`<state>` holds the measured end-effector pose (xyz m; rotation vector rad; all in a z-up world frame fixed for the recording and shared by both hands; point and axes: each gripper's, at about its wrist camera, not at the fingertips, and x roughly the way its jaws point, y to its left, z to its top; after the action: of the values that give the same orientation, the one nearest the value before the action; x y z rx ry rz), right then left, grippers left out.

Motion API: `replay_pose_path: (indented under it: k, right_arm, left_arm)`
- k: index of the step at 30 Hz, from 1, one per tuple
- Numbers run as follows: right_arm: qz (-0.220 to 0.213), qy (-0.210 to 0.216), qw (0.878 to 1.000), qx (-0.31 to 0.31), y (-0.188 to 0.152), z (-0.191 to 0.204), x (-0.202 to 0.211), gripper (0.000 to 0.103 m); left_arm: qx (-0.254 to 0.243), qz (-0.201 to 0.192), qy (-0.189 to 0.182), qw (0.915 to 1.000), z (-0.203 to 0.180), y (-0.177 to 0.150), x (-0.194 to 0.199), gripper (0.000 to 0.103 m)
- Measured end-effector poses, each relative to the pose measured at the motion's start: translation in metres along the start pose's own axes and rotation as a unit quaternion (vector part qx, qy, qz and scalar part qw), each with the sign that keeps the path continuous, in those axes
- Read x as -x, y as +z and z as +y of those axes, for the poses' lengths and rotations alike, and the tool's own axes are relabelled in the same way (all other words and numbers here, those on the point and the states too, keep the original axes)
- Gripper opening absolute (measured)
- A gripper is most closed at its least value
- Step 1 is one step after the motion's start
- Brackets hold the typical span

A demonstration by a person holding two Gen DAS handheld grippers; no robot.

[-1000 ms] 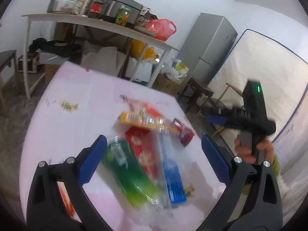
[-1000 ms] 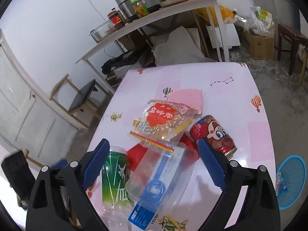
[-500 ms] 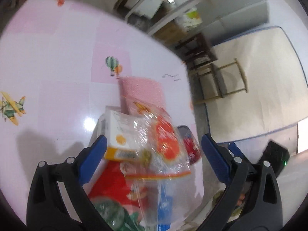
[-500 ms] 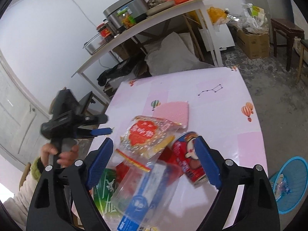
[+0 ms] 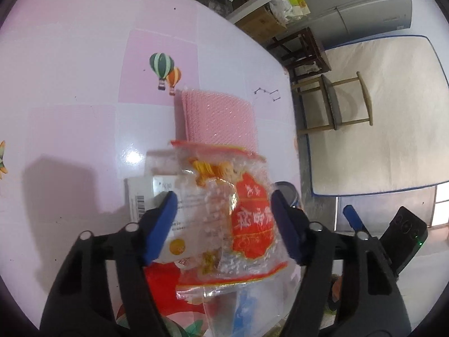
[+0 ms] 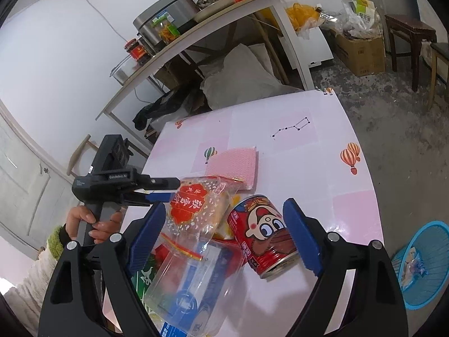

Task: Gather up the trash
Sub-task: 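Close the left gripper on the clear bag and lift it, then grasp the pink scouring pad with the right gripper while the left gripper holds the bag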

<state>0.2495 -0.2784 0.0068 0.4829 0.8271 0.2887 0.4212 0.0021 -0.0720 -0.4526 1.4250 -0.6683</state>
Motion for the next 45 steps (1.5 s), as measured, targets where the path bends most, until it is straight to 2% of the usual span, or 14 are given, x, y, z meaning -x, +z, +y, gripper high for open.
replay_pose_path:
  k: [5, 14, 20, 28, 33, 37, 41, 43, 45]
  right_arm:
    - [0.002, 0.001, 1.0, -0.006, 0.0, -0.006, -0.001, 0.081]
    - [0.003, 0.0, 1.0, -0.017, -0.001, -0.012, 0.0, 0.08]
    - [0.0, -0.002, 1.0, -0.015, -0.002, -0.013, 0.004, 0.079]
    - [0.0, -0.008, 1.0, -0.011, -0.004, -0.011, 0.01, 0.078]
    - [0.004, -0.015, 1.0, 0.003, -0.006, -0.007, 0.015, 0.078]
    - [0.022, -0.019, 0.999, 0.014, -0.001, -0.004, 0.013, 0.079]
    - [0.057, -0.018, 0.997, 0.051, 0.025, 0.014, -0.005, 0.079]
    - [0.07, -0.023, 0.995, 0.066, 0.039, 0.024, -0.016, 0.079]
    - [0.101, -0.017, 0.991, 0.091, 0.057, 0.036, -0.038, 0.082]
  left_arm:
    - [0.003, -0.003, 0.003, 1.0, 0.004, -0.001, -0.002, 0.041]
    - [0.004, -0.022, -0.013, 0.9997, 0.006, -0.007, 0.009, 0.023]
    - [-0.005, -0.051, -0.021, 0.9984, 0.004, -0.017, 0.035, 0.017]
    - [-0.021, -0.097, -0.024, 0.9947, -0.006, -0.044, 0.078, 0.013]
    - [-0.043, -0.163, -0.023, 0.9854, -0.015, -0.077, 0.123, 0.012]
    - [-0.062, -0.225, -0.012, 0.9724, -0.024, -0.115, 0.155, 0.01]
    - [-0.065, -0.291, -0.001, 0.9546, -0.029, -0.158, 0.181, 0.009]
    - [-0.062, -0.315, 0.003, 0.9471, -0.031, -0.173, 0.19, 0.008]
    - [-0.051, -0.334, -0.003, 0.9412, -0.03, -0.187, 0.192, 0.007]
